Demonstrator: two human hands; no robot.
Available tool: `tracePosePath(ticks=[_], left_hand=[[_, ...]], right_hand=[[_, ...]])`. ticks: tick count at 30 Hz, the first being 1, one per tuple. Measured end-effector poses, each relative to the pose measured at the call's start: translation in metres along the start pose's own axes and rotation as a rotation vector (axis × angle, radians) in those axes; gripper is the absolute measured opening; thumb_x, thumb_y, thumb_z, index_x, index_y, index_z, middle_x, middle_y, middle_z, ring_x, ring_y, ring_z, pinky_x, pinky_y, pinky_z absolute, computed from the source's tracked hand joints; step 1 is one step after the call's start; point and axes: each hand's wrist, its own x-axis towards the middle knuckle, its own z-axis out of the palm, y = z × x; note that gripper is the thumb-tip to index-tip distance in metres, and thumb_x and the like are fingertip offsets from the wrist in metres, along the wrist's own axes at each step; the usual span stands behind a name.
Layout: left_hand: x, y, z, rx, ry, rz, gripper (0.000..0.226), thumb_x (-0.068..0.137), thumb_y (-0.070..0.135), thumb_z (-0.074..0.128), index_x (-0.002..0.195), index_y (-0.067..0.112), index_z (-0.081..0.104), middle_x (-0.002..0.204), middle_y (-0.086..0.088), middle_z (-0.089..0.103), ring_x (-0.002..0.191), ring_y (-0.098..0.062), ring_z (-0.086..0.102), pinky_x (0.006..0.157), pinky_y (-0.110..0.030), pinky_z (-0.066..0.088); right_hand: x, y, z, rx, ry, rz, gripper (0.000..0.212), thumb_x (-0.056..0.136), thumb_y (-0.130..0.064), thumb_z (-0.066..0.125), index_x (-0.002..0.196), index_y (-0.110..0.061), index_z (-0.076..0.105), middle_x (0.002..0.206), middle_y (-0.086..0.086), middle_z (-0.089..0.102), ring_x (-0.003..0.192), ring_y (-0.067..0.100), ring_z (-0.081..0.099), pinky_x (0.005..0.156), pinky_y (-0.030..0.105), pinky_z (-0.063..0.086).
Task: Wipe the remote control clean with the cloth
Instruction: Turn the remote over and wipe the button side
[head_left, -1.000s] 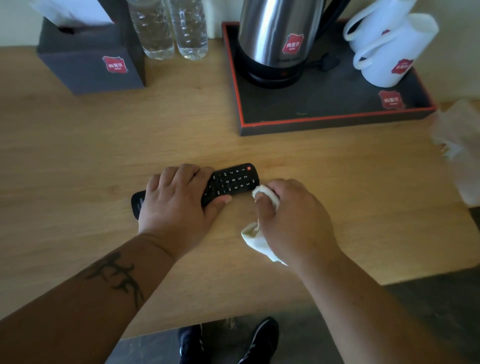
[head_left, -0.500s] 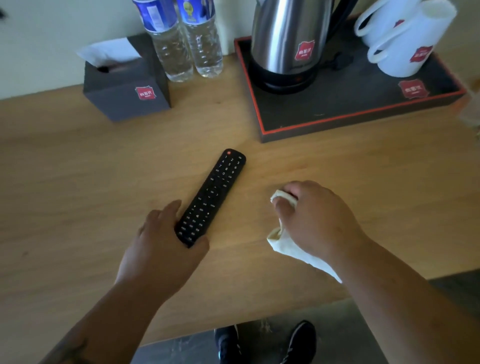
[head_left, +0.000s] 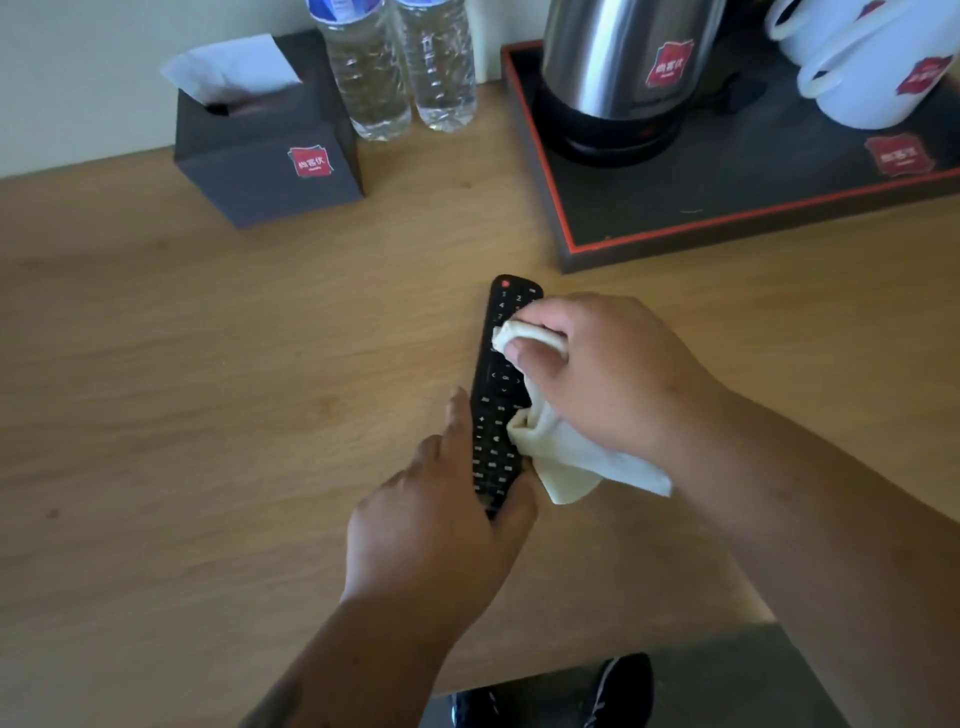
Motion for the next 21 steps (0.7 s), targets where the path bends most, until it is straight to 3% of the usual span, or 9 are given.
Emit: tracePosePath(ticks=[1,3,5,9,14,18,21], left_hand=[[0.001,-0.001,0.002,0.054,0.007,0.008,0.087,0.084,0.078,0.026,0.152,0.035,-0.007,0.109,0.017,0.057,0.082,-0.009,0.059,0.062,-0.028,0.045],[0.004,-0.001,0.002,0.095,-0.016,-0.001,0.09,0.081,0.081,0.018,0.151,0.033,-0.01,0.085,0.016,0.06,0.067,-0.008,0.054,0.058,-0.026,0.045],[0.005,-0.002,0.002,0.115,-0.04,-0.01,0.091,0.079,0.082,0.016,0.151,0.034,-0.01,0.069,0.014,0.054,0.062,-0.008,0.055,0.058,-0.025,0.046],[0.006,-0.003,0.0,0.129,-0.039,-0.019,0.09,0.082,0.082,0.021,0.152,0.033,-0.007,0.064,0.012,0.053,0.063,-0.009,0.059,0.061,-0.025,0.05],[0.008,-0.003,-0.001,0.177,-0.054,-0.03,0.091,0.079,0.083,0.018,0.153,0.035,-0.005,0.064,0.011,0.049,0.059,-0.011,0.047,0.055,-0.026,0.039],[0.009,-0.003,0.0,0.184,-0.048,-0.03,0.086,0.082,0.08,0.019,0.153,0.036,-0.004,0.064,0.011,0.05,0.06,-0.011,0.051,0.058,-0.025,0.044],[0.008,-0.003,-0.002,0.209,-0.042,-0.002,0.084,0.083,0.077,0.017,0.153,0.035,-0.005,0.064,0.011,0.046,0.062,-0.012,0.053,0.058,-0.026,0.04]], right_hand=[[0.002,-0.002,0.003,-0.041,0.004,-0.027,0.018,0.094,-0.04,0.055,0.1,-0.029,0.068,0.088,-0.007,0.066,0.082,0.015,0.06,0.069,0.033,0.05],[0.004,-0.005,0.008,-0.127,-0.005,-0.079,0.02,0.094,-0.039,0.053,0.105,-0.033,0.069,0.096,-0.007,0.064,0.088,0.017,0.059,0.074,0.035,0.049],[0.003,-0.006,0.01,-0.217,-0.005,-0.109,0.022,0.095,-0.039,0.051,0.107,-0.033,0.068,0.101,-0.006,0.062,0.088,0.019,0.058,0.069,0.032,0.044],[-0.009,-0.011,0.01,-0.314,0.037,-0.106,0.022,0.094,-0.039,0.049,0.1,-0.026,0.066,0.095,-0.004,0.059,0.078,0.018,0.054,0.063,0.03,0.035],[-0.015,-0.012,-0.003,-0.256,-0.05,-0.064,0.02,0.094,-0.038,0.05,0.091,-0.027,0.067,0.086,-0.006,0.059,0.075,0.013,0.055,0.061,0.029,0.042],[-0.002,-0.01,0.004,-0.27,-0.012,-0.13,0.02,0.094,-0.037,0.05,0.101,-0.03,0.068,0.097,-0.007,0.058,0.083,0.017,0.058,0.067,0.032,0.047],[-0.009,0.004,-0.001,-0.284,-0.013,-0.113,0.016,0.092,-0.036,0.054,0.099,-0.033,0.068,0.093,-0.008,0.057,0.08,0.018,0.058,0.065,0.031,0.044]])
